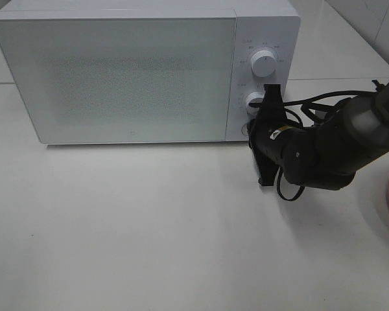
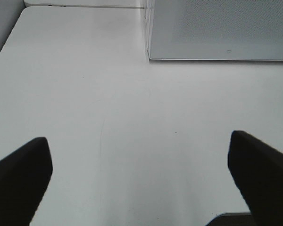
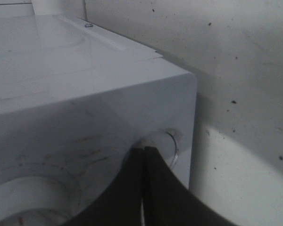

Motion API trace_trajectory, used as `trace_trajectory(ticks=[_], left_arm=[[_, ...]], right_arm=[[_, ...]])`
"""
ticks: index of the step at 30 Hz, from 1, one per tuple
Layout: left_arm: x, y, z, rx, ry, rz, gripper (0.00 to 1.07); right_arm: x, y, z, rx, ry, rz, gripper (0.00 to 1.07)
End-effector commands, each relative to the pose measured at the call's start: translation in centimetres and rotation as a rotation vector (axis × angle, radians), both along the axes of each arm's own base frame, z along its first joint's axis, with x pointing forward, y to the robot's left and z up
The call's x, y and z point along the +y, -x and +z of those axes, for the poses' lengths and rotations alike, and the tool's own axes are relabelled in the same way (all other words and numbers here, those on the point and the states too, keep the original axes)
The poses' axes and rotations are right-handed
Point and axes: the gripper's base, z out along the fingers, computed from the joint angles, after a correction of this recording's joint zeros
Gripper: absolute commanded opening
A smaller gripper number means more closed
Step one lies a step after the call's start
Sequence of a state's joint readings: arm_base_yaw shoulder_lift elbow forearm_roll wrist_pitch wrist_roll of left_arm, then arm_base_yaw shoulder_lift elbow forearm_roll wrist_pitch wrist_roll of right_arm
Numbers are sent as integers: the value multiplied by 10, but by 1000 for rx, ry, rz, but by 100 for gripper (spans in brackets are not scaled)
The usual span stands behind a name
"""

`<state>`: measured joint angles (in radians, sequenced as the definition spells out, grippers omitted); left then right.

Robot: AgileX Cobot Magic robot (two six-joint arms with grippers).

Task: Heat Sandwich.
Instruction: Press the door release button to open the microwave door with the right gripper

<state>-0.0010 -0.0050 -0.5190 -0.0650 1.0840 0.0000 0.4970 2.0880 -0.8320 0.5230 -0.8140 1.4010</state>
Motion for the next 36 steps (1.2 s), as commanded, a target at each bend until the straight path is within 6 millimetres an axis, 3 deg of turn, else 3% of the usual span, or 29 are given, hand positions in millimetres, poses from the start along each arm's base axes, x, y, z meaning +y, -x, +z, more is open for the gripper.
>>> trace_trajectory(ticks=[1,9,16,36], left_arm=[[0,2,0,-29,-2,-5,96],[0,2,0,-29,-2,-5,96],[0,2,0,-29,-3,-5,96],[0,2,0,-29,-3,-5,96]], right_arm=[[-1,-10,10,-77,-20,-25,0],[-2,-25,9,-216,-7,-94,0],[-5,-42,25,-321,17,-110,0],[-4,-44,22,-263,-29,-98,0]])
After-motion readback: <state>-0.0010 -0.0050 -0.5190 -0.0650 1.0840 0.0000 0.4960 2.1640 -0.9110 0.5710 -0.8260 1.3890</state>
